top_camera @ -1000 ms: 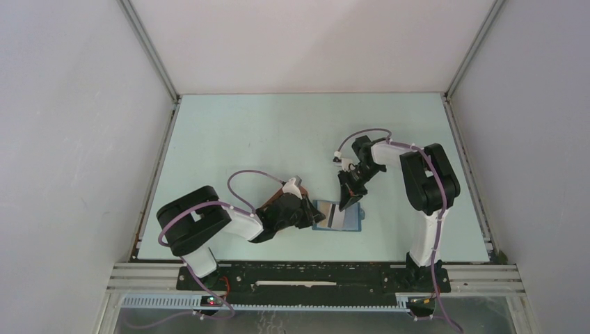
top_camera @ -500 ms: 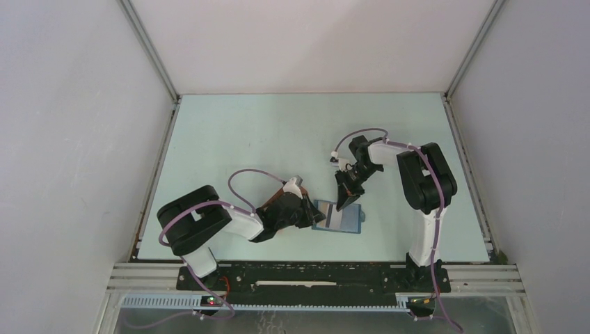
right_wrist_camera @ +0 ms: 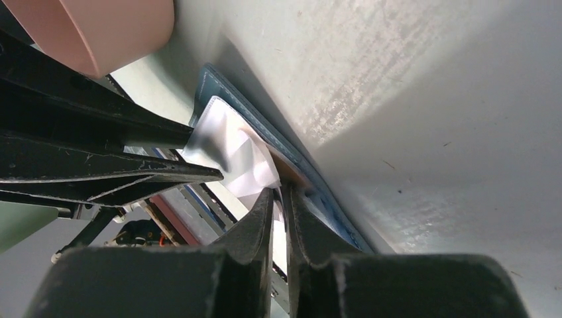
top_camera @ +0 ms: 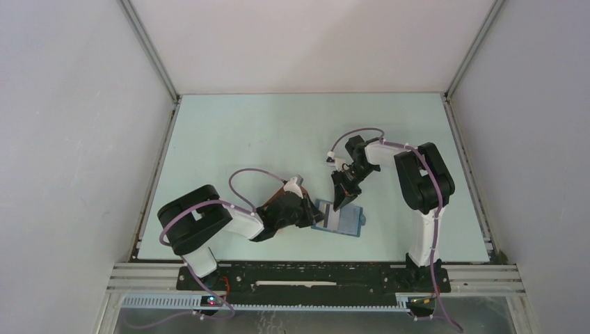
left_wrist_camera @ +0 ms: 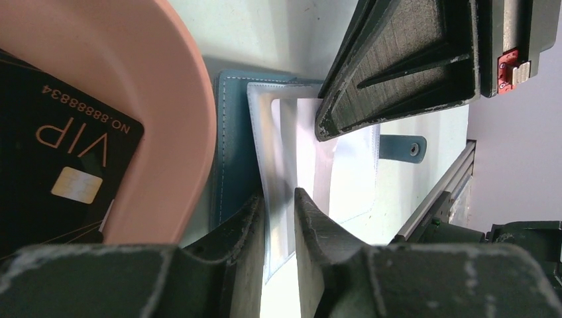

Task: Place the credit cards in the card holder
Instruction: Insert the credit card into the card holder.

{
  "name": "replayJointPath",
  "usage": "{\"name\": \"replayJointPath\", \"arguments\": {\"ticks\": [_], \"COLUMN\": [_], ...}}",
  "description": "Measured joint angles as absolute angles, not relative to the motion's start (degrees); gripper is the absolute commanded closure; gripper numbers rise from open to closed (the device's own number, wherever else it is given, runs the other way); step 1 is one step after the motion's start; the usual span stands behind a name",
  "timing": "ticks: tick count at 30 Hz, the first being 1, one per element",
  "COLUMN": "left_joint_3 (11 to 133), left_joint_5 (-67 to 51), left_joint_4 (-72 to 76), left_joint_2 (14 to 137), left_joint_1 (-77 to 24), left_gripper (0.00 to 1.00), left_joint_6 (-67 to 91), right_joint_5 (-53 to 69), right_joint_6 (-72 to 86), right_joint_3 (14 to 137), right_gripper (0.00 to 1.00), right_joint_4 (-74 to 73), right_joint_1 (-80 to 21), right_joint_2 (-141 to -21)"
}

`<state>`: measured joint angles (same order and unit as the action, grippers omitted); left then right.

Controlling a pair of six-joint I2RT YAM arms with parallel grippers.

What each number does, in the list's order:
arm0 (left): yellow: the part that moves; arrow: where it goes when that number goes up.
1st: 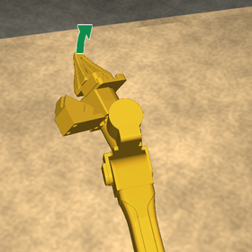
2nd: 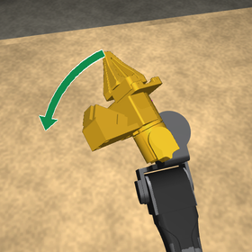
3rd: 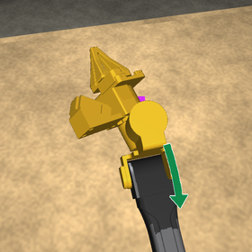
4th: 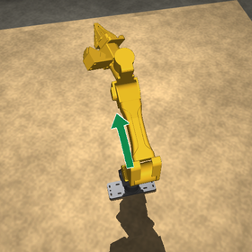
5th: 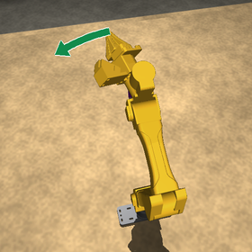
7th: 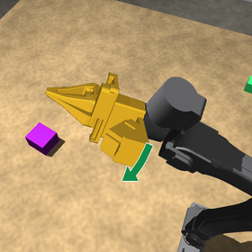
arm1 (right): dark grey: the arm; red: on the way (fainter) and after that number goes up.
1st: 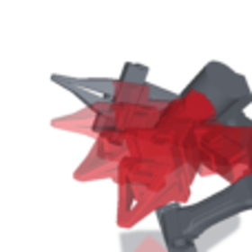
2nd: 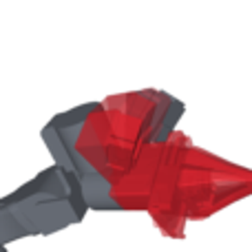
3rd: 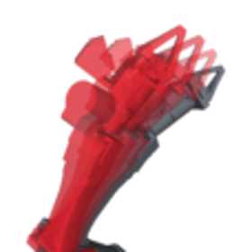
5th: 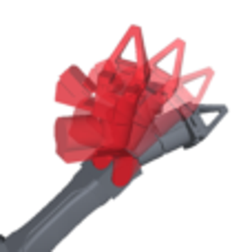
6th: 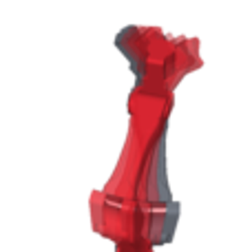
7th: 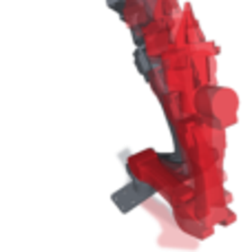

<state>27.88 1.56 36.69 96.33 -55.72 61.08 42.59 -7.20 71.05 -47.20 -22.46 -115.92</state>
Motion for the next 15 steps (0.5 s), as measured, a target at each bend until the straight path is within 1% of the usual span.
{"name": "replayJointPath", "arguments": {"ticks": [5,9,11,15], "left_joint_3": [27.88,27.88,27.92,28.4], "left_joint_5": [1.34,1.06,0.8,0.25], "left_joint_4": [36.6,36.38,36.56,36.95], "left_joint_2": [96.38,96.53,96.73,97.34], "left_joint_1": [-55.61,-55.37,-55.31,-55.24], "left_gripper": [0.78,0.92,0.97,1.0], "left_joint_6": [60.97,60.99,61.04,61.06], "right_joint_5": [42.83,43.22,43.35,43.66], "right_joint_6": [-7.27,-7.53,-7.75,-8.43], "right_joint_3": [71.07,71.09,71.09,71.09], "right_gripper": [0.75,0.69,0.64,0.52], "right_joint_4": [-47.09,-47.13,-47.22,-47.75], "right_joint_1": [-22.52,-22.5,-22.48,-22.44], "right_joint_2": [-115.94,-115.92,-115.9,-115.28]}}
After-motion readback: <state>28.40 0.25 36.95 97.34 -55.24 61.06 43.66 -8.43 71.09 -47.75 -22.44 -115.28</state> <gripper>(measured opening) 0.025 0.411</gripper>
